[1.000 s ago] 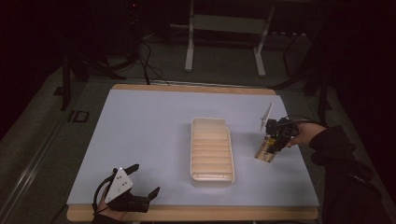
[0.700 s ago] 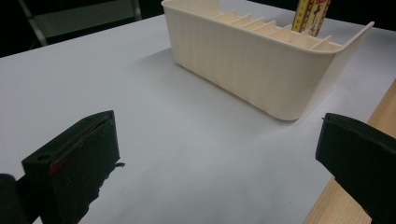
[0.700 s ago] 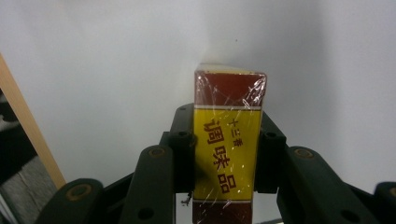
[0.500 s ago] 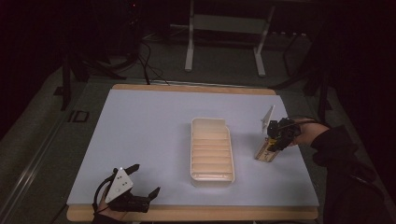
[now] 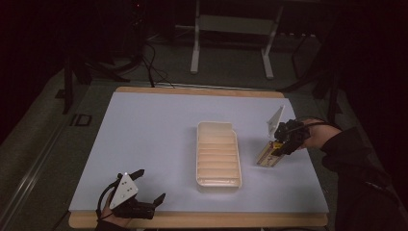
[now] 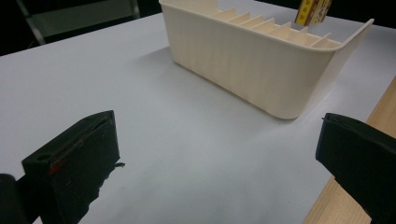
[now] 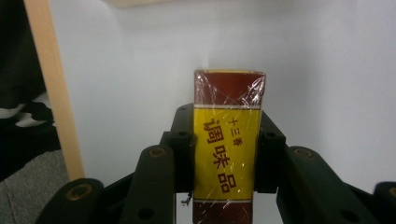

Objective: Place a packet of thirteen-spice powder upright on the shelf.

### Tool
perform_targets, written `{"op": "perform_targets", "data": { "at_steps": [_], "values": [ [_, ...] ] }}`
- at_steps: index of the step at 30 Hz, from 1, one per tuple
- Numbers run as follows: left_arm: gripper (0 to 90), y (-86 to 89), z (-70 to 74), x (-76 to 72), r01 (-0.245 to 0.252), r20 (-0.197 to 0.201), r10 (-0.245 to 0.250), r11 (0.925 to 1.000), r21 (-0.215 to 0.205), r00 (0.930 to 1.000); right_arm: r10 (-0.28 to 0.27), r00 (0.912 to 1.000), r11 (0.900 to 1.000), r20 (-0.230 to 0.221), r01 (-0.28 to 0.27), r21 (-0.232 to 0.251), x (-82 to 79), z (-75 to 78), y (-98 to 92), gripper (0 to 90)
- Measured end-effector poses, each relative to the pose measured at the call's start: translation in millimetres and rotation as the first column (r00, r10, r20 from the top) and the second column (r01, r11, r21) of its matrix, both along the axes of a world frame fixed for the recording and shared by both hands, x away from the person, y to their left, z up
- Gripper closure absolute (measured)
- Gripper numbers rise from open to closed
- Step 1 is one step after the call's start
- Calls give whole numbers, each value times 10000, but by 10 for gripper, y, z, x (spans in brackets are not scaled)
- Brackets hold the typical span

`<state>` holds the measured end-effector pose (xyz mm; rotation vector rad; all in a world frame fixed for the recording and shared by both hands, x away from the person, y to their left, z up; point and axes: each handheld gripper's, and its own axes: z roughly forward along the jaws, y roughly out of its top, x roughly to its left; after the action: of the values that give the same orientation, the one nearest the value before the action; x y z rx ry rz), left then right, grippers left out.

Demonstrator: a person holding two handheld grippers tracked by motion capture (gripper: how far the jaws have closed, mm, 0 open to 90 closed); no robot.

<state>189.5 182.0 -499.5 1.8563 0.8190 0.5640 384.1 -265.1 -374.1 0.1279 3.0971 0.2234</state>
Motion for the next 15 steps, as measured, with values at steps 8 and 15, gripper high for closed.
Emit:
{"op": "perform_targets", "data": {
  "at_steps": [8,15],
  "values": [
    [0,0,0,2,19,6,-19,10000,-3,10000,182,9998,9996,103,-184,234,-47,149,120,674],
    [0,1,-1,5,13,-3,-13,10000,-7,10000,203,9997,9977,149,-212,646,-72,249,242,674]
  ]
}}
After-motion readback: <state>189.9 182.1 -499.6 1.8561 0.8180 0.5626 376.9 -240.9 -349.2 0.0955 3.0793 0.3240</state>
